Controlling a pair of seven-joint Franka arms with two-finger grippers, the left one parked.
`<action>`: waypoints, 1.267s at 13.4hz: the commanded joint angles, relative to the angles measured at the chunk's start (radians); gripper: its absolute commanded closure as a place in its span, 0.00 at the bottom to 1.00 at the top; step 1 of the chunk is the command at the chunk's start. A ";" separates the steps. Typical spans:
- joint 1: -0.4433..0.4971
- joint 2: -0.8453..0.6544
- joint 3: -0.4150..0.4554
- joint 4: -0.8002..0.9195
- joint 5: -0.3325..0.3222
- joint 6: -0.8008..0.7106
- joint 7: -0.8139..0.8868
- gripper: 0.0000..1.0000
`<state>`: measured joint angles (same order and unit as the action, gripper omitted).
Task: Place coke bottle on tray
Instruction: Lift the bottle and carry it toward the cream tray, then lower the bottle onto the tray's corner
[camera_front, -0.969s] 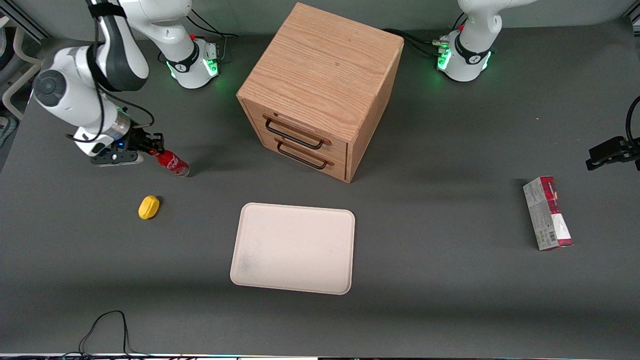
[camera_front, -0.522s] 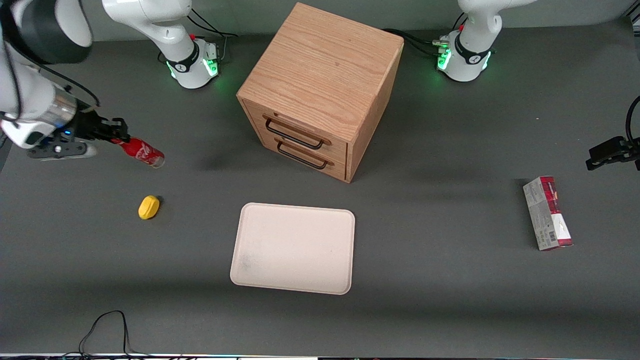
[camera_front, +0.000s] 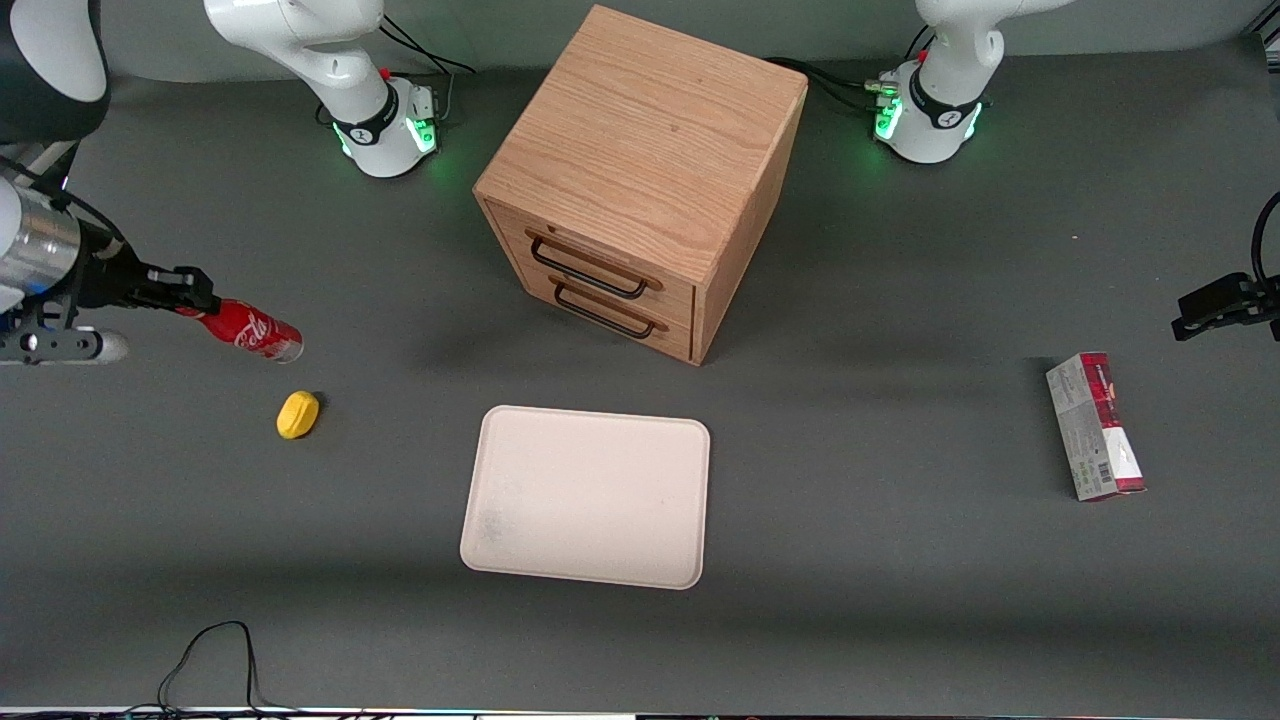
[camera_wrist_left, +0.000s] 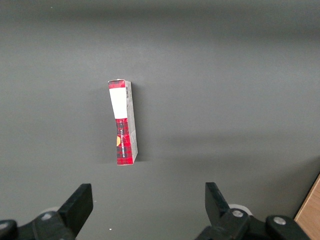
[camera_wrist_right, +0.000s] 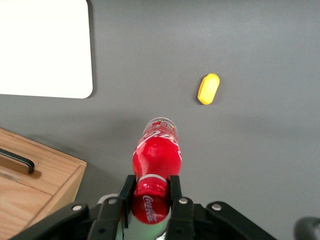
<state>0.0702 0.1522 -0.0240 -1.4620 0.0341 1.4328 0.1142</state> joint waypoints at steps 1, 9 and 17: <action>0.008 0.217 0.047 0.270 0.020 -0.089 0.109 1.00; 0.103 0.588 0.151 0.540 0.001 0.139 0.442 1.00; 0.166 0.736 0.147 0.551 -0.059 0.406 0.522 1.00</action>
<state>0.2237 0.8504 0.1290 -0.9712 -0.0048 1.8230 0.6046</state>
